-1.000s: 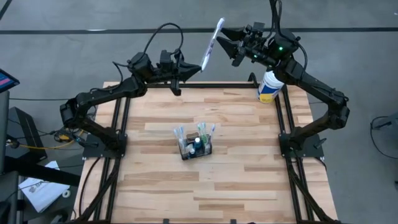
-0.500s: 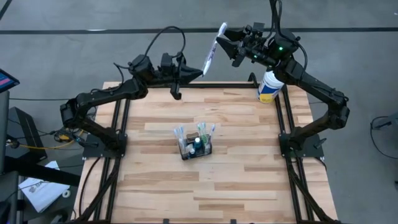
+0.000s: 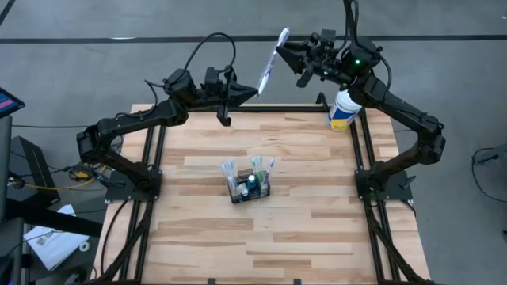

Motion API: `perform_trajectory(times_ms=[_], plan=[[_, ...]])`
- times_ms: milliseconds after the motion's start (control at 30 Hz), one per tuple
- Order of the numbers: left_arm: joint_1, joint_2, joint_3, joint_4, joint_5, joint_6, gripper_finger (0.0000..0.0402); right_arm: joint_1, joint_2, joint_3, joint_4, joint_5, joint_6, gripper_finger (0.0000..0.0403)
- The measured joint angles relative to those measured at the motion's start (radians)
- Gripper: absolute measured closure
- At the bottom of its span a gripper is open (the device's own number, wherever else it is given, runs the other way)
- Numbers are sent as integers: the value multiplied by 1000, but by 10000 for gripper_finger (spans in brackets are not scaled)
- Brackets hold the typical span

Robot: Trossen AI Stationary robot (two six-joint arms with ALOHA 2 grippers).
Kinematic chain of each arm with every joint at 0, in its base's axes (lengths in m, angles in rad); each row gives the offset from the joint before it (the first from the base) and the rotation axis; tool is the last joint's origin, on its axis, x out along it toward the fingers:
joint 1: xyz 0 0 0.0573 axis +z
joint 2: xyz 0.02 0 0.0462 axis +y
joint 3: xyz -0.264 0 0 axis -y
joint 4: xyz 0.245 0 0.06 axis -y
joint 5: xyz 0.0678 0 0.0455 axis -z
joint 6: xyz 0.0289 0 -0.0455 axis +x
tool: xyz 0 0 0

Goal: Pick & Place toothbrushing station
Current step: Put the purple toothbrush into the mesh organizer

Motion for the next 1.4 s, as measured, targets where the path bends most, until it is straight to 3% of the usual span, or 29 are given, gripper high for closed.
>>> perform_trajectory(times_ms=[100, 167, 533, 800, 1000, 1133, 1267, 1400], plan=[[0, 0, 0, 0, 12, 0, 401, 0, 0, 0, 0, -2, 0, 367], [0, 0, 0, -1, 16, -3, 401, 0, 0, 0, 3, -4, -2, 392], [27, 0, 0, -13, 17, -2, 389, 0, -5, -1, 3, -58, -97, 402], [158, 0, 0, -52, 25, 20, 291, -34, -84, 0, -47, -106, -156, 403], [236, 0, 0, -191, 25, 80, 228, -29, -170, 0, -320, -119, -158, 403], [252, 0, 0, -230, -5, 129, 225, 90, -219, -28, -427, -98, -158, 403], [254, 0, 0, -260, -53, 155, 237, 259, -247, -63, -535, 35, -155, 403], [250, 0, 0, -269, -59, 137, 250, 444, -285, -135, -518, 199, -124, 403]])
